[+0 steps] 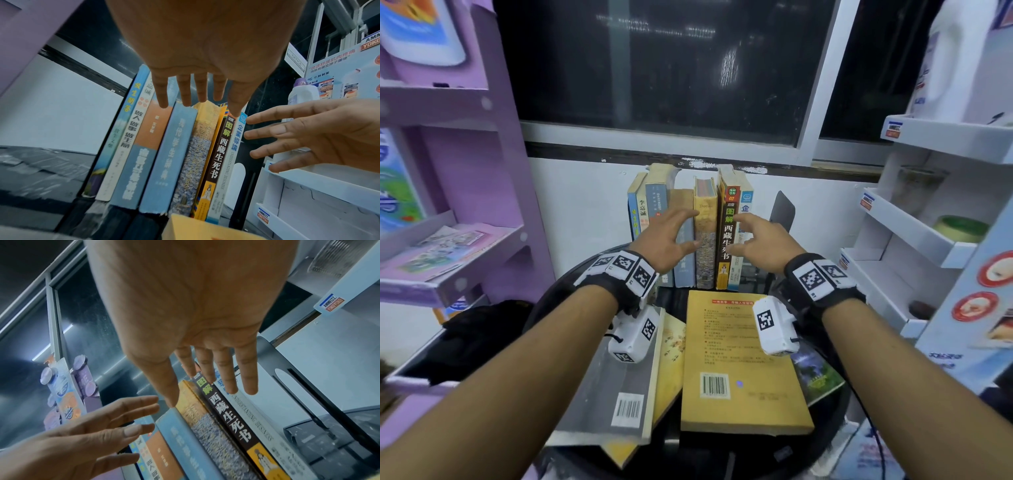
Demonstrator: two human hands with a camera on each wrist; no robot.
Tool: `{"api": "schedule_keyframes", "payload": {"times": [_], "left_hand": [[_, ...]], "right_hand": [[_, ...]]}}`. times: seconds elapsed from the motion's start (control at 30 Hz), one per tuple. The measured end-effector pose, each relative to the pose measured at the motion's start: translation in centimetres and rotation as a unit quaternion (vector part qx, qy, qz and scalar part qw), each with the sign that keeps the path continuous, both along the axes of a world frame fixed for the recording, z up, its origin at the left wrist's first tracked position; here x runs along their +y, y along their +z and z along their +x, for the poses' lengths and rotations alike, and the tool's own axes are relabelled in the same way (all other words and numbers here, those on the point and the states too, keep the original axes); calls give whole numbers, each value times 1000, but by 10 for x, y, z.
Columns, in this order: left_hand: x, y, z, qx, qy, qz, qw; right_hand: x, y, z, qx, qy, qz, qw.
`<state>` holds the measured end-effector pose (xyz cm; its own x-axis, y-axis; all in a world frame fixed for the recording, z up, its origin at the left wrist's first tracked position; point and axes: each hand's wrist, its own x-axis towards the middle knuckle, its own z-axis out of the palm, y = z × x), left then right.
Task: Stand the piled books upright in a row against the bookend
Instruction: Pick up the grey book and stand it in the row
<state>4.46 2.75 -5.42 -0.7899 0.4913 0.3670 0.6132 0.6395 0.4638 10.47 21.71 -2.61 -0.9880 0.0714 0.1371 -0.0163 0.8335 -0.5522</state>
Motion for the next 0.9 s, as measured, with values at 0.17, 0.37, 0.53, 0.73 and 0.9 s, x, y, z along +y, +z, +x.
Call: {"api": "schedule_keyframes", "payload": {"times": [0.17, 0.37, 0.53, 0.73, 0.9], "left_hand": [[-22, -17, 9, -71, 26, -31, 997], [-56, -31, 24, -118, 62, -55, 990], [-91, -47, 31, -177, 92, -69, 978], [-126, -71, 29, -255, 162, -145, 942], [-137, -82, 27, -292, 186, -155, 925]], "right_hand": [[-25, -11, 17, -49, 27, 17, 998], [-60, -31, 25, -110, 61, 44, 991], [-93, -45, 24, -142, 86, 80, 983], [-123, -66, 21, -170, 74, 81, 979], [-138, -77, 19, -179, 50, 92, 978]]}}
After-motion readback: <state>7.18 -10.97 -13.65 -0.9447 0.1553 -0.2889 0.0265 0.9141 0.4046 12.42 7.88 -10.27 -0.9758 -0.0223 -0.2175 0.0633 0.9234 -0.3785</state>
